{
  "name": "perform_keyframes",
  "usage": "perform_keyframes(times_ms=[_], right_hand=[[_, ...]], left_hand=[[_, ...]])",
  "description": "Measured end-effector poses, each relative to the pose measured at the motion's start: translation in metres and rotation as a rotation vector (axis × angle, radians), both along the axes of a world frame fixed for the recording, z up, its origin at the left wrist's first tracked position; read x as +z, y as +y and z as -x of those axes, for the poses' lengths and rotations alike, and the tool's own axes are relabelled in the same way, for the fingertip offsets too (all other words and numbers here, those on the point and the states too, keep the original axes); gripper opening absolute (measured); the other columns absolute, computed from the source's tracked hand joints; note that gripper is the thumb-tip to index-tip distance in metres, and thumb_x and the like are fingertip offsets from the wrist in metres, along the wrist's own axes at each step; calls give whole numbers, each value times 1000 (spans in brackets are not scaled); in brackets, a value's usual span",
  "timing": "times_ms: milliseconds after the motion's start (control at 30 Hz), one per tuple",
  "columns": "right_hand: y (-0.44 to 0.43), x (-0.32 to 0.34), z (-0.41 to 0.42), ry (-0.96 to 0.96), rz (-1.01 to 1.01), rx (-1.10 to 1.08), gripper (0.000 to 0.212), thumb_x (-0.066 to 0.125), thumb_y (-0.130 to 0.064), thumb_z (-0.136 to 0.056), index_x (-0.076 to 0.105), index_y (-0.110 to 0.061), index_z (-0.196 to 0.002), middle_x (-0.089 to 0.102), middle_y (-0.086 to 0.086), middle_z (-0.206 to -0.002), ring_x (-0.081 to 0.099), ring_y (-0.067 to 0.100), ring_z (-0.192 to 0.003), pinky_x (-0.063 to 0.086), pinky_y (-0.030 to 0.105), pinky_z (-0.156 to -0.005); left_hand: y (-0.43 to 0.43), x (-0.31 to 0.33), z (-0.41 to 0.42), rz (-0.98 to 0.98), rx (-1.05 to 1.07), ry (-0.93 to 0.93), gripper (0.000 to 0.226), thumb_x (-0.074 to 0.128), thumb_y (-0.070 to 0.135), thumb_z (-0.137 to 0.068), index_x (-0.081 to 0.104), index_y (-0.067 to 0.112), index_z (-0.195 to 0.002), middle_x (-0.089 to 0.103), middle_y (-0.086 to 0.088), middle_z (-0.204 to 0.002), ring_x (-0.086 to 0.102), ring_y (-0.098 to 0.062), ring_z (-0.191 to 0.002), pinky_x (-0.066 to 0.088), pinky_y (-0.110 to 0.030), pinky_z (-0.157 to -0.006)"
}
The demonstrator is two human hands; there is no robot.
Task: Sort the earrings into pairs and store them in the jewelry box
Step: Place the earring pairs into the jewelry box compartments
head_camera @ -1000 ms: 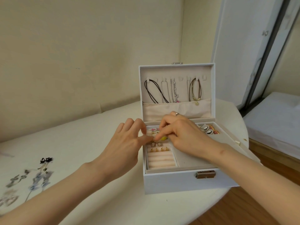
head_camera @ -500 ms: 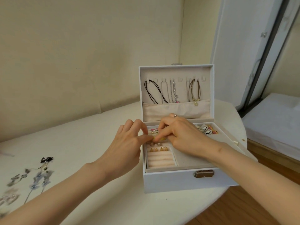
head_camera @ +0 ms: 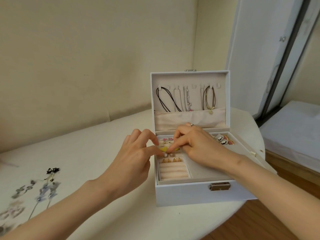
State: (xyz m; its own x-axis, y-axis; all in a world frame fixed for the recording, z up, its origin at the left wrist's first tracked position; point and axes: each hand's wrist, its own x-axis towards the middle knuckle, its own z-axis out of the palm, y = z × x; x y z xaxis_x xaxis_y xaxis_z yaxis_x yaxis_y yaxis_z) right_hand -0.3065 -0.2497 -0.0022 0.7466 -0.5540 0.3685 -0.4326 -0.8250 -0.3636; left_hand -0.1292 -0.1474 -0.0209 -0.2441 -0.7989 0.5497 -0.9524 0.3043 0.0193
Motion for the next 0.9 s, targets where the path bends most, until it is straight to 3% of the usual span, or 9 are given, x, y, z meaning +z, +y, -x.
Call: perform_keyframes(times_ms=[167,433,667,767,900], right_hand=[[1,-1,-2,-10,-13,7,46,50,9,-84,77,-27,-90,51,-15,-83,46,9,-87,36,20,-78],[12,12,2,-47,-46,14,39,53,0,-89,73,-31,-99,51,-17,-83,45,3,-87,39,22,-81],[67,18,-22,-171,-69,148,27,61,-9,-88,74,-29,-100,56,-10,-87,53,11,-76,40,20,-68],[93,8,-41,-158,-88,244,24,61,-12,-88,74,-28,-99,58,-9,-87,54,12,-73,35,14,-64],[125,-14,-70,-99,-142,318,23,58,-15,-90,71,-27,-105,57,-8,-90,55,10,-75,44,22,-73]], left_hand=[[-1,-1,-2,-16,-28,33,55,44,-4,-66,69,31,-99,52,6,-103,29,-9,-82,28,-14,-70],[12,9,-9,24,-3,88,42,46,4,-75,60,27,-107,51,7,-107,34,-11,-86,41,-33,-78],[61,21,-44,-31,117,109,25,50,24,-86,60,28,-109,51,12,-103,45,-12,-92,40,-29,-82],[88,22,-62,-144,213,143,14,58,22,-89,60,31,-99,52,17,-95,49,-3,-88,37,-18,-76],[127,14,-85,-343,419,193,6,58,30,-88,52,31,-88,55,18,-85,53,2,-74,41,-14,-58]])
